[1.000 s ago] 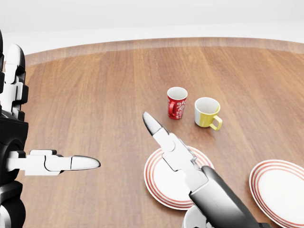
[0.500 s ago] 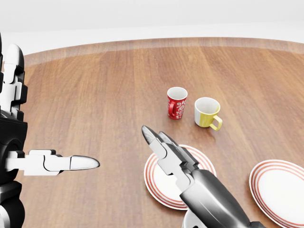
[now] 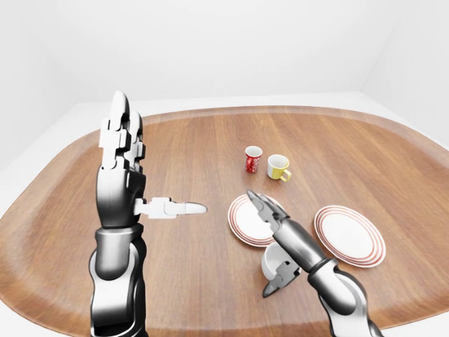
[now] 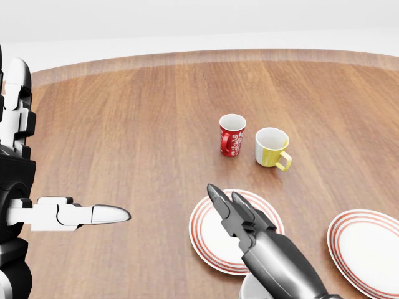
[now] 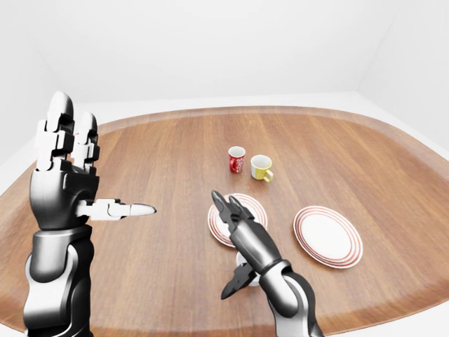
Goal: Put the white mug on the left plate.
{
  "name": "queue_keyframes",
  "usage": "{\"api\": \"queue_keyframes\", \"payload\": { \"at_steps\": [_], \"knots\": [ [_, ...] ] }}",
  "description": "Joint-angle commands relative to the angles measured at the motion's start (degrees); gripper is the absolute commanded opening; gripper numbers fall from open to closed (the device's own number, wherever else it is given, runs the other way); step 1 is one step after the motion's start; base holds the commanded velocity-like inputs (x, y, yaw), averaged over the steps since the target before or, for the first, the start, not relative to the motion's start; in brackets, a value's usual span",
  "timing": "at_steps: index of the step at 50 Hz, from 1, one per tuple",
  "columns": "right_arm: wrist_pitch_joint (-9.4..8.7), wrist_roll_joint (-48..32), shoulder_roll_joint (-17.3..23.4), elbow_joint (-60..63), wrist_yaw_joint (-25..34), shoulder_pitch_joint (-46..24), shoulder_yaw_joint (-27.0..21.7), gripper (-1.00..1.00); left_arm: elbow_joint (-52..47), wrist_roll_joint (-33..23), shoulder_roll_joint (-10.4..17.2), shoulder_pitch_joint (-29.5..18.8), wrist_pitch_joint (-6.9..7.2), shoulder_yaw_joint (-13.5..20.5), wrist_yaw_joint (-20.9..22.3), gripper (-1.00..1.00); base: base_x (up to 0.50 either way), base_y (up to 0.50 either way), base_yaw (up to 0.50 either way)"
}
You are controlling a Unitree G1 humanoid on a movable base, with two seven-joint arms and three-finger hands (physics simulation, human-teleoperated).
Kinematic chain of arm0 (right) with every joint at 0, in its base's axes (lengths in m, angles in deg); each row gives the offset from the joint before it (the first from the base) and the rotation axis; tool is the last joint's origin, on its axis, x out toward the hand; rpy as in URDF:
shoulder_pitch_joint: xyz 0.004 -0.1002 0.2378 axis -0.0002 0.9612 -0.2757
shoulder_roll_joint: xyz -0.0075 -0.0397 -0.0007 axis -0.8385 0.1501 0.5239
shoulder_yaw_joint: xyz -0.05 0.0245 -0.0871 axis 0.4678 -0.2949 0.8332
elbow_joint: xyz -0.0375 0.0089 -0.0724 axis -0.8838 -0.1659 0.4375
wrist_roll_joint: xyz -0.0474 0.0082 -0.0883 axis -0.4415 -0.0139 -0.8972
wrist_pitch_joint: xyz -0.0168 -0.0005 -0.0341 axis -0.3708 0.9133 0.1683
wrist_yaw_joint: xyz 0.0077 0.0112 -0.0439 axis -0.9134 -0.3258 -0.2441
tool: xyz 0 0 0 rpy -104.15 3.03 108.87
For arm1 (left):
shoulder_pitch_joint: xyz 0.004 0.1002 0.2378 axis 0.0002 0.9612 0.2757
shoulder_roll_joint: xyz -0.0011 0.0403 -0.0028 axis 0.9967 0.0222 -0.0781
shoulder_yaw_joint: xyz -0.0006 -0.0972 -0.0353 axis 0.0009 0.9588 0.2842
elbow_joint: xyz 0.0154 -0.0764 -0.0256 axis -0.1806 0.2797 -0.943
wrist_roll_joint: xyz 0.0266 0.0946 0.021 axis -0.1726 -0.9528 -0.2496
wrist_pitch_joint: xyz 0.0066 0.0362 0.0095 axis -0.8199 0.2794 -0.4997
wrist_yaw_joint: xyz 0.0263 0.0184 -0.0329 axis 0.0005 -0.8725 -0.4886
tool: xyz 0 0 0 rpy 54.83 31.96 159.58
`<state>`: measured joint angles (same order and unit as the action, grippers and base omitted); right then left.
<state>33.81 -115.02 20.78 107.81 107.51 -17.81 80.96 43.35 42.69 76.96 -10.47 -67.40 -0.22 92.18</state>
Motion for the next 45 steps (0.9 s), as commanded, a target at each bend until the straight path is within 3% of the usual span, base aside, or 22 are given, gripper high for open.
{"api": "queue_keyframes", "payload": {
  "at_steps": [1, 45],
  "knots": [
    [0.00, -2.85, -1.13, -2.17, 0.04, 1.02, -0.93, 1.00, -0.10, -0.10, -0.05, 0.18, 0.00, -0.10, 0.05, 1.00, 0.00, 0.00, 0.00],
    [0.00, -15.61, -1.74, -11.43, -4.73, -0.78, -3.78, 1.00, -0.17, -0.25, -0.09, 0.05, 0.00, -0.17, 0.05, 1.00, 0.00, 0.00, 0.00]
  ]
}}
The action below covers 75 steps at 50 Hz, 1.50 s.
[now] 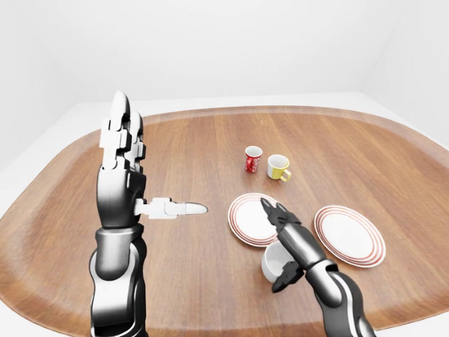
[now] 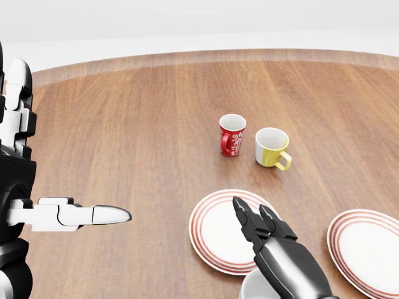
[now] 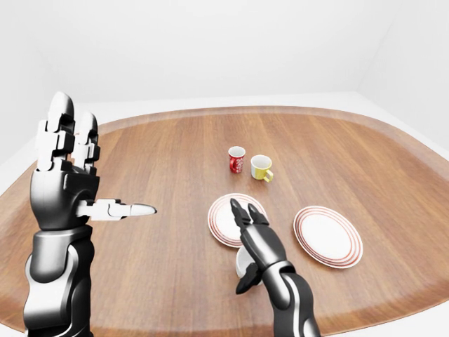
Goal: Put the white mug on the left plate.
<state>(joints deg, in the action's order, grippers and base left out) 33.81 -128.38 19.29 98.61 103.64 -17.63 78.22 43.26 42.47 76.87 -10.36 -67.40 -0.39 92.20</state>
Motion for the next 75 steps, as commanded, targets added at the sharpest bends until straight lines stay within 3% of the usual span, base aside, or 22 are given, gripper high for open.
{"api": "queue_keyframes", "payload": {
  "at_steps": [1, 10, 26, 75],
  "knots": [
    [0.00, -2.34, -0.26, -2.46, -0.96, -1.10, -1.13, 1.00, -0.01, -0.03, 0.02, -0.08, 0.00, 0.04, 0.03, 1.00, 0.00, 0.00, 0.00],
    [0.00, -3.28, -0.42, -4.83, -2.51, -2.78, -2.51, 1.00, -0.09, -0.03, 0.03, -0.09, 0.00, 0.05, 0.04, 1.00, 0.00, 0.00, 0.00],
    [0.00, -4.40, -0.36, -11.42, -10.85, -3.18, -2.18, 1.00, -0.21, -0.07, 0.03, 0.06, 0.00, 0.08, 0.09, 1.00, 0.00, 0.00, 0.00],
    [0.00, -10.14, 0.02, -12.67, -12.11, -1.42, 0.71, 1.00, -0.29, -0.04, 0.04, -0.08, 0.00, 0.10, 0.05, 1.00, 0.00, 0.00, 0.00]
  ]
}}
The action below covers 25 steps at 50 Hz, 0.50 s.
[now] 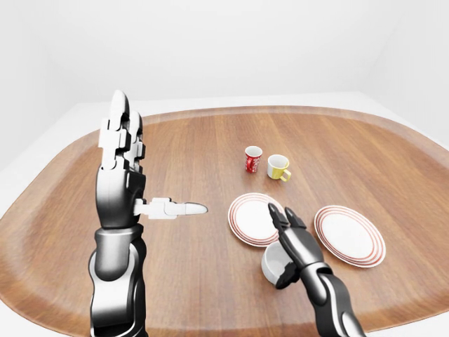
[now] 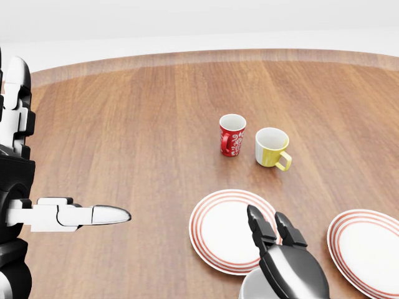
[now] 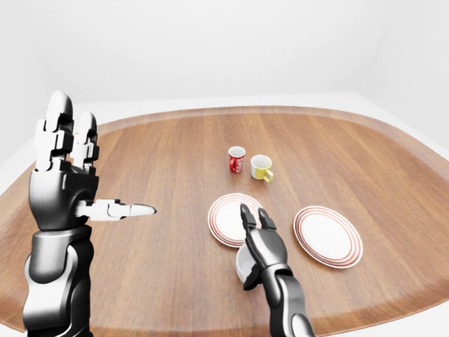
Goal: Put the white mug on the left plate.
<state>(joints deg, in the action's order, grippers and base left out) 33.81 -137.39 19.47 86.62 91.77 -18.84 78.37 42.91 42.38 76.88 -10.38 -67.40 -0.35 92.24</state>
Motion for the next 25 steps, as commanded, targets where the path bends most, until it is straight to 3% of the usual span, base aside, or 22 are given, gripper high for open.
{"api": "queue_keyframes", "payload": {
  "at_steps": [1, 25],
  "knots": [
    [0.00, -1.17, -0.17, -0.75, -0.29, -0.22, 0.66, 1.00, 0.09, 0.04, 0.03, -0.04, 0.00, 0.06, 0.00, 1.00, 0.00, 0.00, 0.00],
    [0.00, -2.64, -0.06, -0.99, -0.14, -0.60, 2.00, 1.00, 0.31, 0.12, 0.10, -0.20, 0.00, 0.22, -0.03, 1.00, 0.00, 0.00, 0.00]
  ]
}}
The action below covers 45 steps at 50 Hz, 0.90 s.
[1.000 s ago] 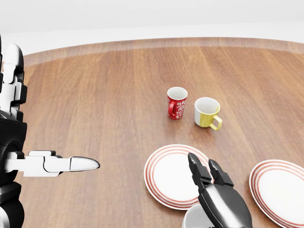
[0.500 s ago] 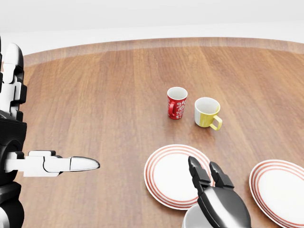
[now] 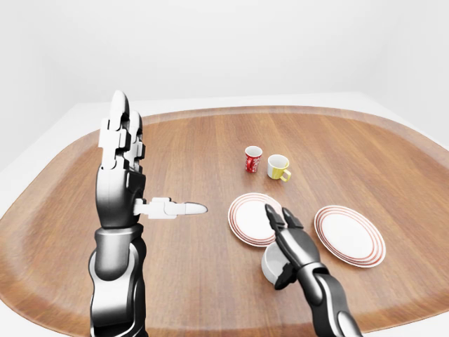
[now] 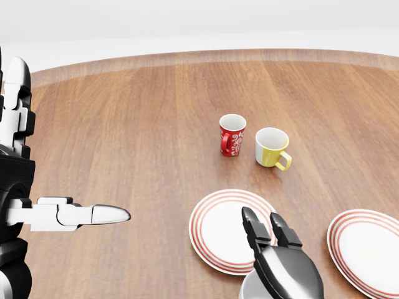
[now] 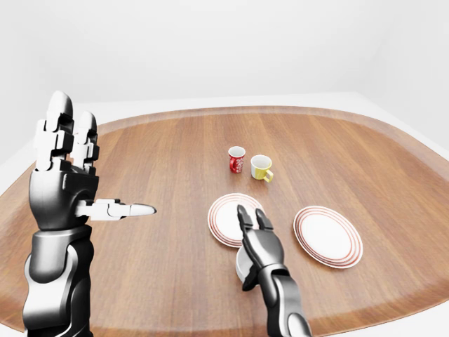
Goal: Put the white mug on the left plate.
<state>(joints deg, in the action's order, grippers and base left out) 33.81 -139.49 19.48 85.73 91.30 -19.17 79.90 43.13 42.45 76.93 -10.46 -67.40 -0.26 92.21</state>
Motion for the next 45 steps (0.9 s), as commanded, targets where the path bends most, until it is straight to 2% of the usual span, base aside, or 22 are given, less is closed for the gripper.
{"api": "queue_keyframes", "payload": {
  "at_steps": [1, 26, 35, 45],
  "knots": [
    [0.00, -0.59, -0.16, -0.05, 0.32, -0.17, 0.66, 1.00, -0.38, 0.14, 0.16, -0.41, 0.00, 0.26, 0.04, 1.00, 0.00, 0.00, 0.00],
    [0.00, -1.59, 0.29, -3.29, -1.45, 0.01, 2.34, 1.00, -0.62, 0.20, 0.20, -0.45, 0.00, 0.27, 0.01, 1.00, 0.00, 0.00, 0.00],
    [0.57, -2.38, 0.41, -5.34, -2.37, -0.16, 3.09, 1.00, -0.55, 0.19, 0.18, -0.39, 0.00, 0.28, 0.01, 1.00, 0.00, 0.00, 0.00],
    [0.77, -4.05, 0.79, -6.45, -0.77, -0.82, 3.46, 1.00, -0.13, 0.12, 0.09, -0.08, 0.00, 0.12, -0.04, 1.00, 0.00, 0.00, 0.00]
  ]
}}
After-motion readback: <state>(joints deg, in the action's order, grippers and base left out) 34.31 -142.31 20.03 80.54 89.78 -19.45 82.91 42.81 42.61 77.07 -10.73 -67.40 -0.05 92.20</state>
